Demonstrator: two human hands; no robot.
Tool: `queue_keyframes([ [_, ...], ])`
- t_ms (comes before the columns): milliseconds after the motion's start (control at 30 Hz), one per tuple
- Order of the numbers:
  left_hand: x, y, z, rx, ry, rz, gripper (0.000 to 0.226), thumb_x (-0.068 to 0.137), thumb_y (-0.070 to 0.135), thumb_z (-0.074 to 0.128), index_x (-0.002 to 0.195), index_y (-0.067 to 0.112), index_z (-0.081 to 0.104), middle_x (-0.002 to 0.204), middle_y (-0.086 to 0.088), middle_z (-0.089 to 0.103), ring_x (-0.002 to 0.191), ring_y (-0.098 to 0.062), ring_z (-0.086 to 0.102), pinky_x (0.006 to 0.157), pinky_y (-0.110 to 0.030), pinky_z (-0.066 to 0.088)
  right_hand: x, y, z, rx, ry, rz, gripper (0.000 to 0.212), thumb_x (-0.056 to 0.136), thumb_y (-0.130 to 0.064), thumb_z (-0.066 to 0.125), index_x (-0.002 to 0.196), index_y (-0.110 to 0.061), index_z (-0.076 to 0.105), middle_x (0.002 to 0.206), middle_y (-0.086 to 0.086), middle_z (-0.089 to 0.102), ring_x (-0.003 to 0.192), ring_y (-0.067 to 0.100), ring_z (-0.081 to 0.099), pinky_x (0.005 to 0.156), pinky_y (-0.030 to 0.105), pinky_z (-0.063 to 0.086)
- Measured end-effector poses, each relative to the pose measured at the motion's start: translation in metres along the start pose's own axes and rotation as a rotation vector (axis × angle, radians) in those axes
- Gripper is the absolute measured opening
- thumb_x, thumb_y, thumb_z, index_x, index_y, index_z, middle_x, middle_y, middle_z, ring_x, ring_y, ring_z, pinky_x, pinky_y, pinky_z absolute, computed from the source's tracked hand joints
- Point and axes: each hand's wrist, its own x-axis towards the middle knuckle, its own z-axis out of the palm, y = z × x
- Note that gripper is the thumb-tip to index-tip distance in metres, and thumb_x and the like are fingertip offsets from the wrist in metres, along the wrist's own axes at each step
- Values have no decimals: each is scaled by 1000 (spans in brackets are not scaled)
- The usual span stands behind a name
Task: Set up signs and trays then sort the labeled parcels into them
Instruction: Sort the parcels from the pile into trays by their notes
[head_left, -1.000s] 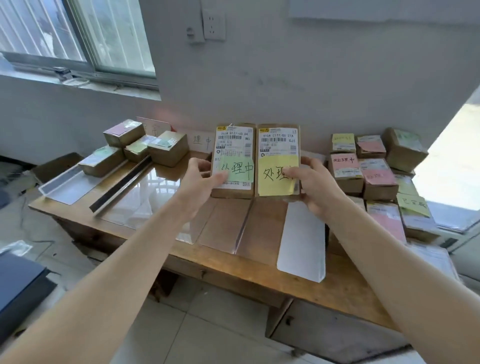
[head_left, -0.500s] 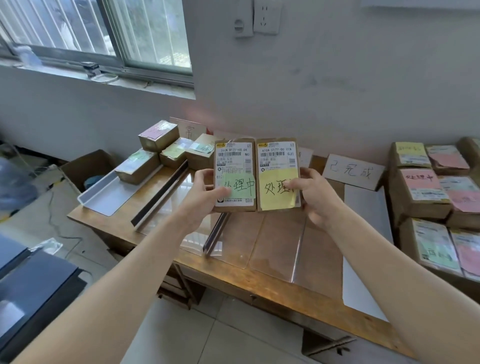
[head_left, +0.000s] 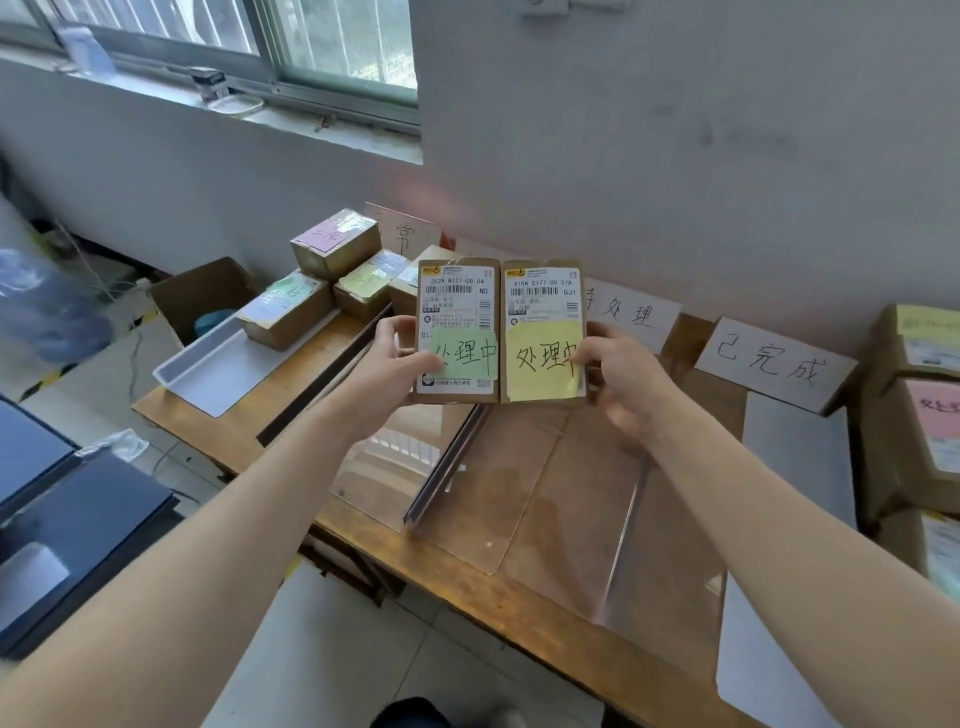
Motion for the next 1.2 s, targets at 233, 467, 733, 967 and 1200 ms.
queue_keyframes([
  [233, 50, -1, -15, 0, -31, -37, 52, 89, 5, 57, 125, 27, 28, 106, -8, 65, 95, -20, 66, 78, -35, 57, 45, -4, 8, 15, -6, 39, 47, 85, 8, 41, 129, -9, 46, 117, 15, 64, 96, 26, 63, 67, 35, 52],
  [467, 110, -18, -80, 139, -127, -221, 48, 89, 10, 59, 127, 24, 34, 107, -8, 66, 88, -20, 70, 66, -33, 59, 103, 15, 49, 15, 143, 132, 38, 86, 7, 51, 123, -3, 51, 113, 19, 65, 92, 29, 64, 75, 40, 53],
  [733, 163, -45, -160, 351, -251, -393, 46, 88, 15, 61, 125, 24, 35, 113, -12, 63, 93, -25, 68, 81, -45, 57, 190, 32, 120, 31, 341, 303, 41, 86, 6, 50, 126, -1, 48, 118, 19, 62, 89, 30, 64, 51, 30, 50],
  [967, 193, -58, -178, 459, -324, -389, 47, 89, 21, 62, 127, 23, 34, 108, -7, 65, 97, -23, 66, 87, -48, 53, 238, 41, 138, 89, 487, 357, 36, 84, 8, 50, 119, 2, 52, 112, 19, 62, 94, 32, 63, 75, 46, 54],
  [1200, 205, -60, -166, 561, -338, -313, 51, 93, 22, 58, 134, 18, 28, 111, -5, 58, 95, -16, 63, 70, -27, 56, 265, 46, 132, -13, 587, 322, 23, 92, 6, 41, 106, -2, 57, 115, 14, 64, 92, 25, 65, 77, 30, 55],
])
